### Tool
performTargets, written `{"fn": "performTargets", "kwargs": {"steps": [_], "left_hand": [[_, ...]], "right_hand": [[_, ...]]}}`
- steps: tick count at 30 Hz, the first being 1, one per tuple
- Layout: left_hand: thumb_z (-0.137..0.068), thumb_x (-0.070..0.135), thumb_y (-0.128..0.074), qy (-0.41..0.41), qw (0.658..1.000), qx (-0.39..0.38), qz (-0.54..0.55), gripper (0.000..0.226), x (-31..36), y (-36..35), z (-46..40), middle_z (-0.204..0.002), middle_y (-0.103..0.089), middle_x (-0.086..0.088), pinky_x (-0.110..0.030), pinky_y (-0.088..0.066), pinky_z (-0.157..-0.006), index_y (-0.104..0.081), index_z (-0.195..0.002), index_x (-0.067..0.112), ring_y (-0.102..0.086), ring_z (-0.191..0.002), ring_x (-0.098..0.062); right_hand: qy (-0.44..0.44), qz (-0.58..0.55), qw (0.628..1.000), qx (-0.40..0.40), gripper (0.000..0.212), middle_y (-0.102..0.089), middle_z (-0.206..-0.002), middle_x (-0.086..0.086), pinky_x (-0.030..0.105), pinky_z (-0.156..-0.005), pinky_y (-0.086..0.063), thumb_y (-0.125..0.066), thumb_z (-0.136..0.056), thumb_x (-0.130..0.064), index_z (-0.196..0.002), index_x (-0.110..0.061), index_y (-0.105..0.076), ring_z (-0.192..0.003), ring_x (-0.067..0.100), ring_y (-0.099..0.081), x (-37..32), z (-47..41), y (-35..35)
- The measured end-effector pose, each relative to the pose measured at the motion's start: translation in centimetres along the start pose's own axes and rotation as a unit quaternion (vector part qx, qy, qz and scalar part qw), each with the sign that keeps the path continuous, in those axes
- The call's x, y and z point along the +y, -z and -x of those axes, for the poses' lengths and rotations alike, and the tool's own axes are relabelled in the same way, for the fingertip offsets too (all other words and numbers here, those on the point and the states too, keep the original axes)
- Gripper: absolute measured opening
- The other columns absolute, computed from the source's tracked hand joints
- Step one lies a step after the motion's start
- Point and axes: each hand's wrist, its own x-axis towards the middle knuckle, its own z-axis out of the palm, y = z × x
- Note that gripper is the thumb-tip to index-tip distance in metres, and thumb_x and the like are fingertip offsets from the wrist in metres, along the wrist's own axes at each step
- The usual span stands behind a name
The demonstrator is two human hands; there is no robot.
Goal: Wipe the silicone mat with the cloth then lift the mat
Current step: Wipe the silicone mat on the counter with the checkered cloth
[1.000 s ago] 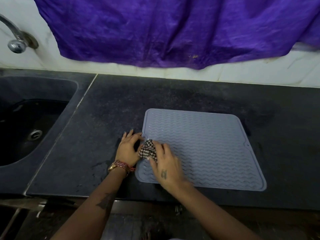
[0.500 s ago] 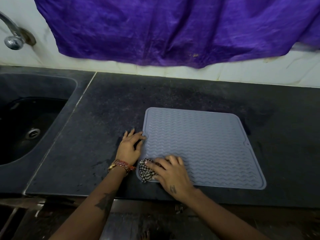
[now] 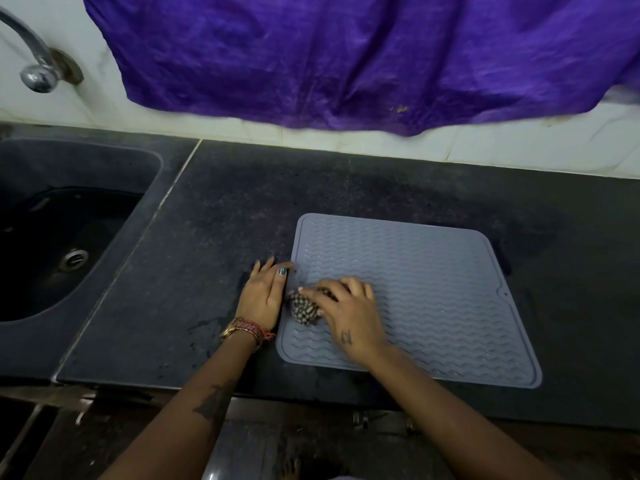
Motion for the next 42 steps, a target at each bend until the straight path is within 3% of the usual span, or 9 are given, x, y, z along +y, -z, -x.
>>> {"fn": "performTargets", "kwargs": {"steps": [3,8,18,23,27,32,36,39,42], "left_hand": [[-0.093,0.033,-0.02,0.0,1.0,0.001,-0.005,0.052,0.1,0.0,0.0,-0.132,-0.055,-0.013,-0.03,-0.009,-0.117,-0.058,-0.124,0.014,-0.035,-0.136,-0.023],[-0.092,0.032,-0.024,0.005,0.999,-0.014,-0.037,0.051,0.0,0.0,-0.3,-0.134,-0.054,-0.013,-0.035,-0.01,-0.118,-0.055,-0.127,0.013,-0.033,-0.137,-0.026],[-0.091,0.031,-0.025,-0.007,0.997,-0.023,-0.074,0.052,0.4,-0.1,-0.3,-0.14,-0.047,-0.008,-0.03,-0.005,-0.117,-0.05,-0.132,0.01,-0.03,-0.138,-0.024],[-0.091,0.032,-0.026,-0.007,0.996,-0.024,-0.082,0.053,0.5,-0.1,-0.4,-0.142,-0.046,-0.009,-0.032,-0.007,-0.118,-0.05,-0.131,0.009,-0.029,-0.139,-0.024],[-0.091,0.031,-0.027,-0.005,0.996,-0.022,-0.087,0.051,0.5,-0.2,-0.4,-0.141,-0.047,-0.009,-0.035,-0.009,-0.118,-0.052,-0.13,0.009,-0.03,-0.138,-0.025],[-0.092,0.031,-0.029,-0.004,0.996,-0.017,-0.086,0.049,0.3,-0.2,-0.4,-0.139,-0.048,-0.009,-0.036,-0.011,-0.118,-0.053,-0.129,0.009,-0.032,-0.138,-0.025],[-0.092,0.03,-0.03,-0.005,0.996,-0.014,-0.084,0.048,0.2,-0.3,-0.5,-0.138,-0.049,-0.008,-0.035,-0.011,-0.118,-0.054,-0.128,0.011,-0.033,-0.137,-0.025],[-0.092,0.03,-0.03,-0.003,0.996,-0.013,-0.083,0.048,0.1,-0.4,-0.5,-0.138,-0.05,-0.008,-0.035,-0.012,-0.117,-0.055,-0.128,0.011,-0.034,-0.136,-0.026],[-0.092,0.031,-0.03,-0.001,0.996,-0.013,-0.083,0.048,0.2,-0.3,-0.5,-0.138,-0.05,-0.008,-0.034,-0.011,-0.117,-0.055,-0.128,0.011,-0.034,-0.136,-0.025]], "right_hand": [[0.008,0.015,0.999,-0.048,0.048,-0.056,-0.126,-0.008,0.038,-0.094,-0.032,-0.056,-0.089,-0.02,-0.131,-0.039,-0.047,-0.11,0.023,-0.048,0.6,0.0,-0.8],[-0.019,-0.012,1.0,-0.014,0.039,-0.063,-0.115,-0.005,0.037,-0.081,-0.035,-0.056,-0.089,-0.024,-0.126,-0.035,-0.054,-0.099,0.024,-0.052,1.7,-2.7,-0.2],[-0.02,0.011,1.0,-0.019,0.044,-0.055,-0.128,-0.001,0.037,-0.091,-0.029,-0.05,-0.093,-0.024,-0.136,-0.035,-0.044,-0.111,0.025,-0.045,4.3,-6.5,-1.0],[0.005,0.005,0.996,-0.087,0.046,-0.052,-0.129,-0.002,0.036,-0.094,-0.027,-0.047,-0.094,-0.027,-0.138,-0.04,-0.038,-0.113,0.024,-0.041,5.6,-8.3,-1.6],[-0.026,0.02,0.999,-0.027,0.047,-0.053,-0.13,0.001,0.039,-0.094,-0.029,-0.05,-0.093,-0.021,-0.137,-0.036,-0.042,-0.114,0.027,-0.043,5.5,-9.2,-2.1],[-0.012,0.005,0.996,-0.092,0.048,-0.049,-0.135,-0.001,0.038,-0.098,-0.027,-0.045,-0.096,-0.019,-0.137,-0.041,-0.038,-0.118,0.025,-0.04,6.8,-11.2,-1.9],[-0.031,0.037,0.998,-0.04,0.057,-0.044,-0.141,0.002,0.04,-0.099,-0.028,-0.05,-0.091,-0.011,-0.14,-0.038,-0.036,-0.12,0.028,-0.038,7.5,-14.0,-1.5],[-0.021,0.069,0.993,-0.094,0.069,-0.032,-0.148,0.003,0.041,-0.111,-0.015,-0.045,-0.09,-0.004,-0.145,-0.037,-0.022,-0.13,0.027,-0.03,7.6,-13.5,-2.9],[0.002,0.013,0.993,-0.115,0.066,-0.04,-0.144,0.002,0.04,-0.105,-0.026,-0.042,-0.09,0.0,-0.142,-0.039,-0.031,-0.124,0.027,-0.038,8.8,-15.1,-2.2]]}}
